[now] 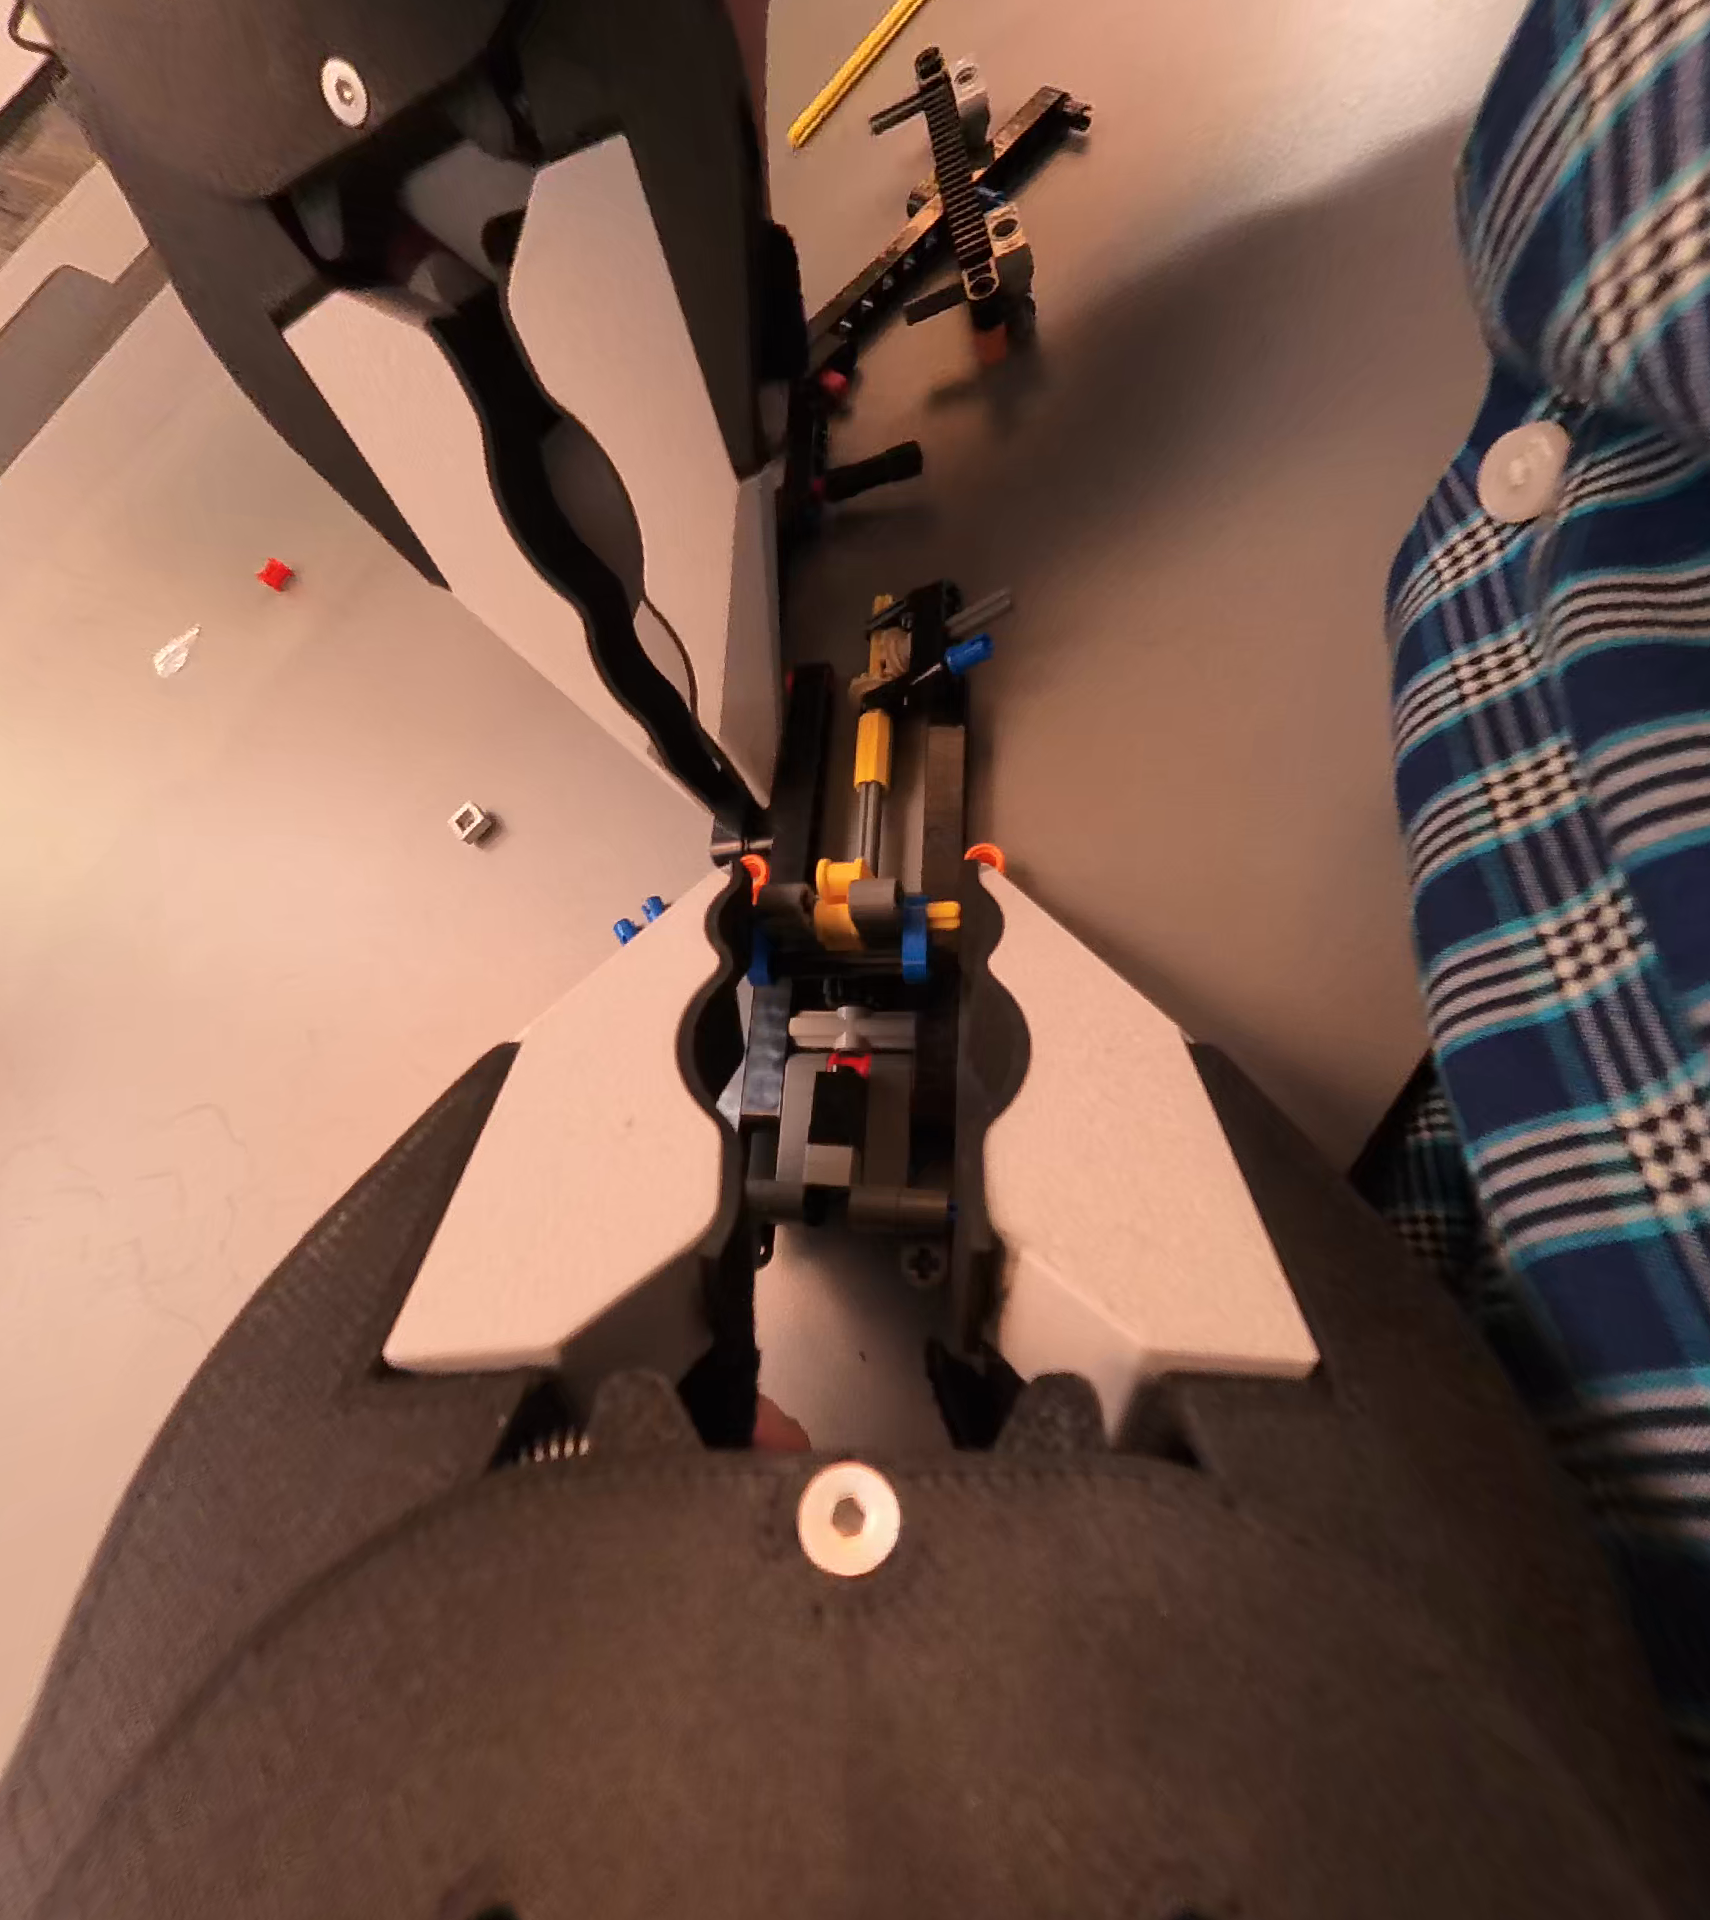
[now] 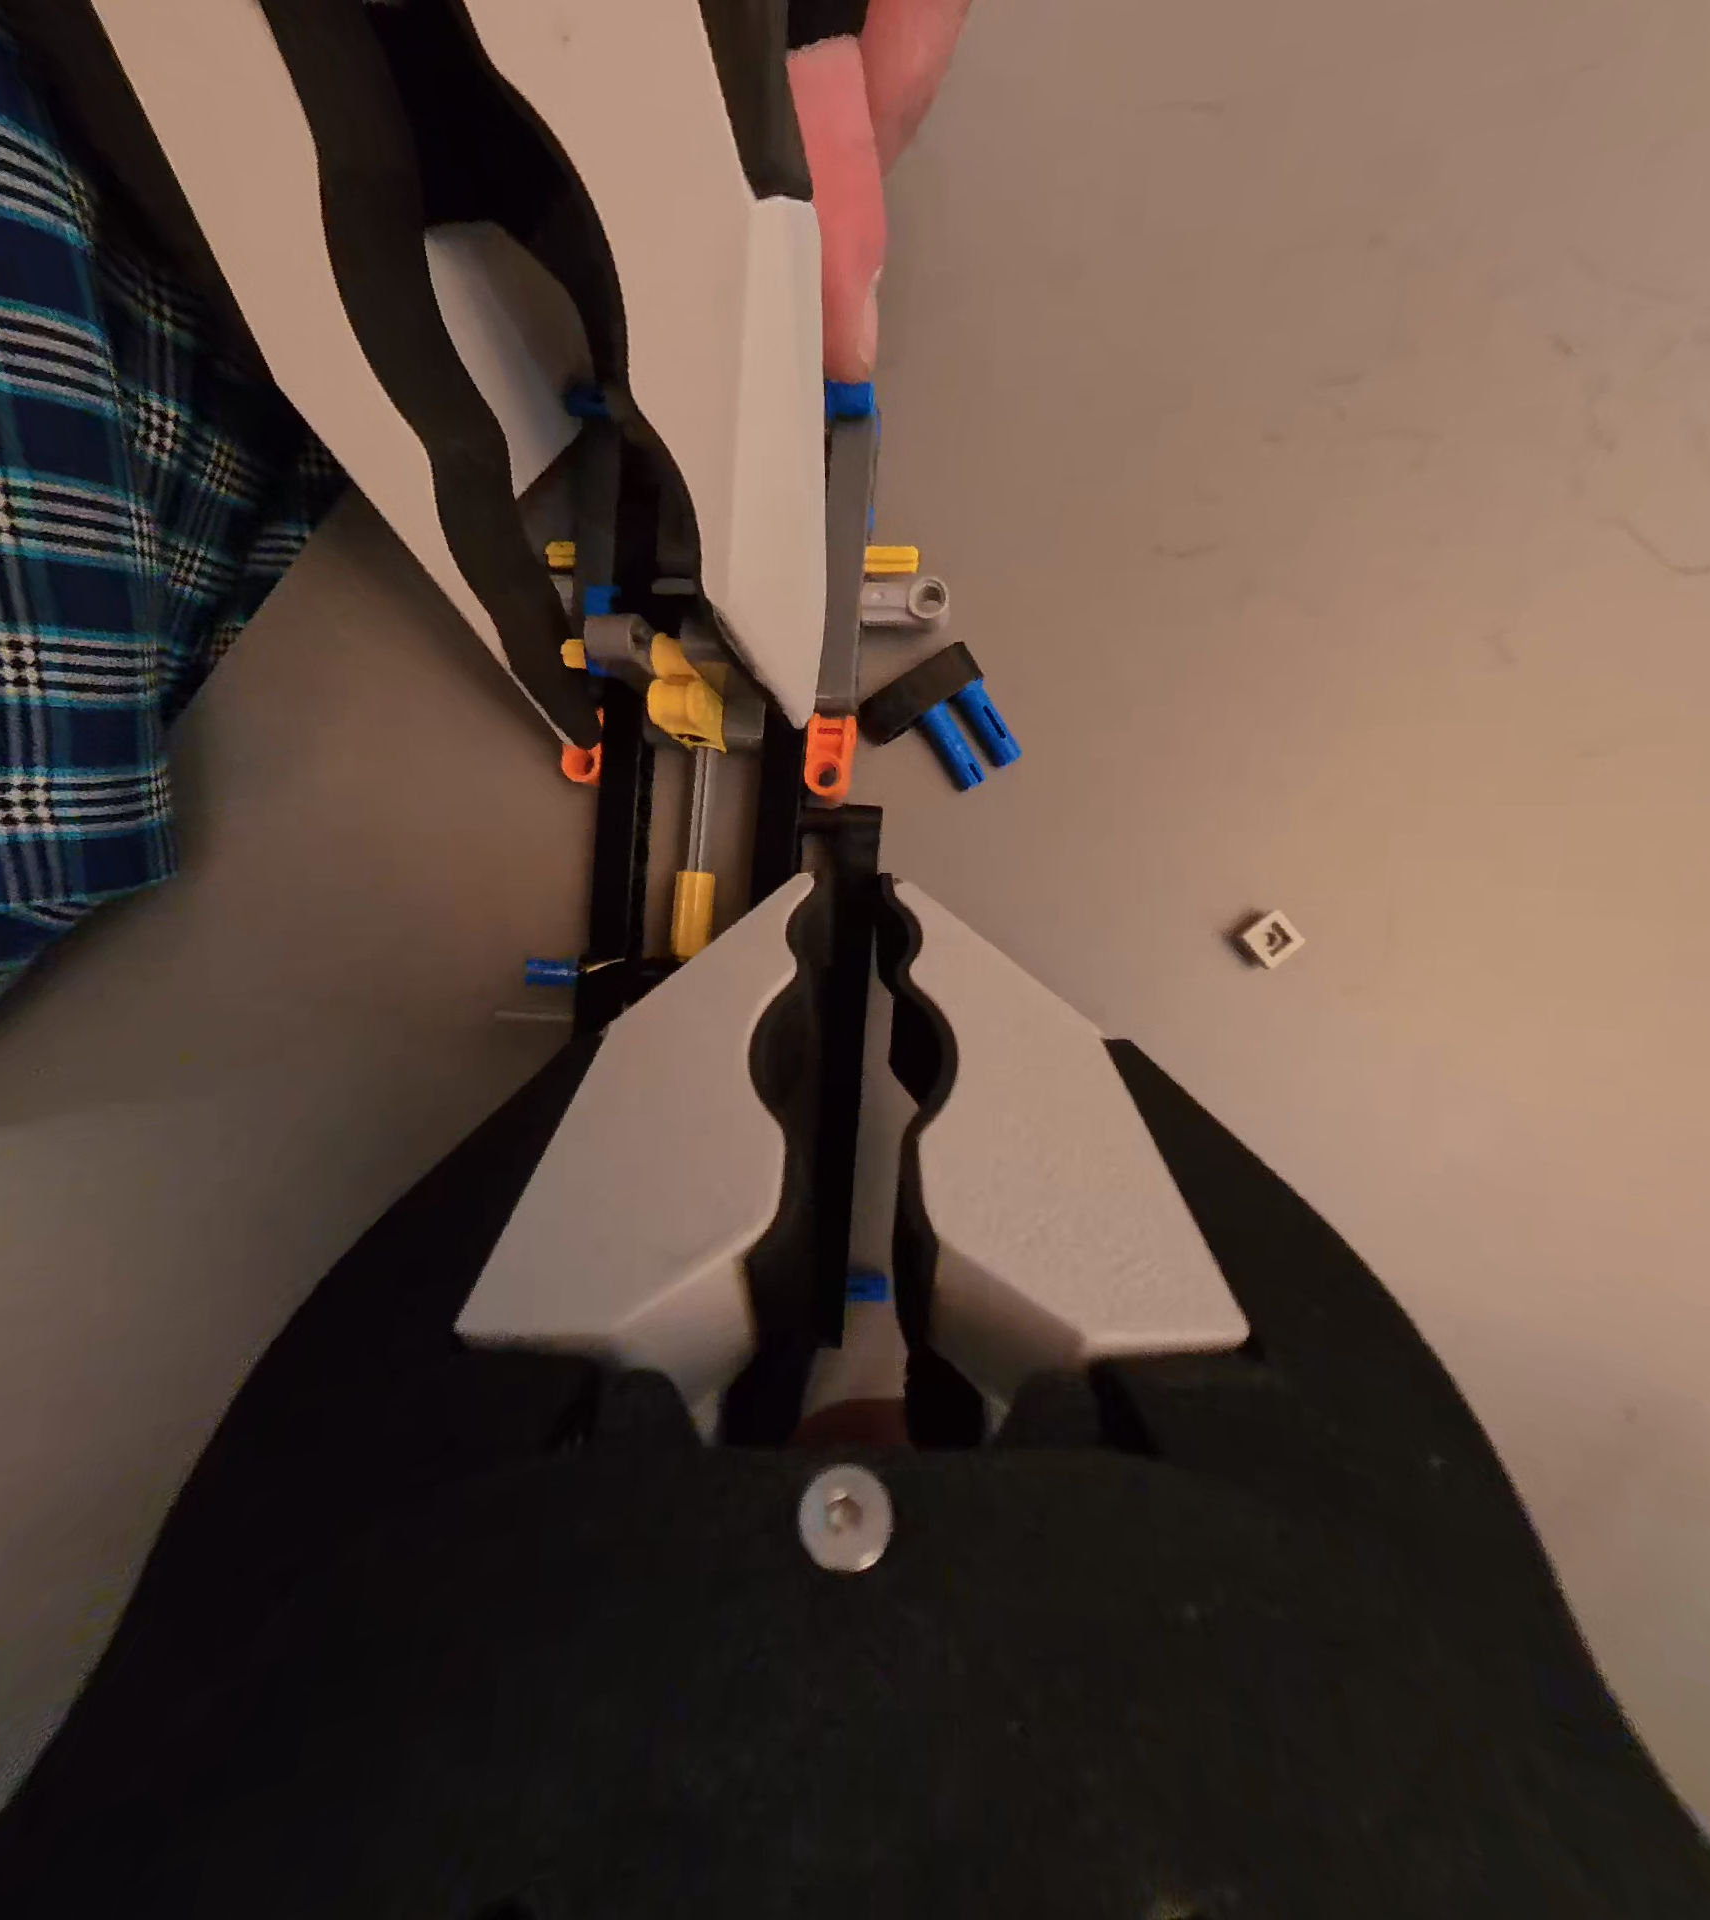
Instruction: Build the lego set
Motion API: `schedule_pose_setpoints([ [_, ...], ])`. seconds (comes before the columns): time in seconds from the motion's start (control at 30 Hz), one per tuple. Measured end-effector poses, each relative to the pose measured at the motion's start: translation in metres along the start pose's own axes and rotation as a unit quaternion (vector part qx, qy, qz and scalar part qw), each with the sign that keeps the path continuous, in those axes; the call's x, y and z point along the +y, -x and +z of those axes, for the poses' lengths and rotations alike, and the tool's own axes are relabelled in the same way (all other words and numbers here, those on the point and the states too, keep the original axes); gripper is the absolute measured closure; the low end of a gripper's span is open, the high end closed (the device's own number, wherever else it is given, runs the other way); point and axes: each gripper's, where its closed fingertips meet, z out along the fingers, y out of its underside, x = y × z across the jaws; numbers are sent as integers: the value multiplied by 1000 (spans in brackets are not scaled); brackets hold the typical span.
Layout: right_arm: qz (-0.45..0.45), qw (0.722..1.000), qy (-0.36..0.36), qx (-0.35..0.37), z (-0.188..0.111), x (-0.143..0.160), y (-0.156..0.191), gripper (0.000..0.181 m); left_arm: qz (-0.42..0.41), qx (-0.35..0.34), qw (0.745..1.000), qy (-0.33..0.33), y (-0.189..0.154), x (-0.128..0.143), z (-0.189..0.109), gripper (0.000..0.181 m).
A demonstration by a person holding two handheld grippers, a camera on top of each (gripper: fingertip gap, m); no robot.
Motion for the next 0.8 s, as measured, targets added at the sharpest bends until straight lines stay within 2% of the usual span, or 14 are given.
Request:
schedule_pose_setpoints([
  [0.4,-61,998,-3,-7,1,1,0,179,-1,0,1000,0,0,0,1,142],
  [0.63,-110,993,10,30,0,-1,1,177,-7,3,1000,1,0,0,1,142],
  [0.8,-87,996,18,16,1,0,2,177,-8,5,1000,1,-1,1,1,142],
])
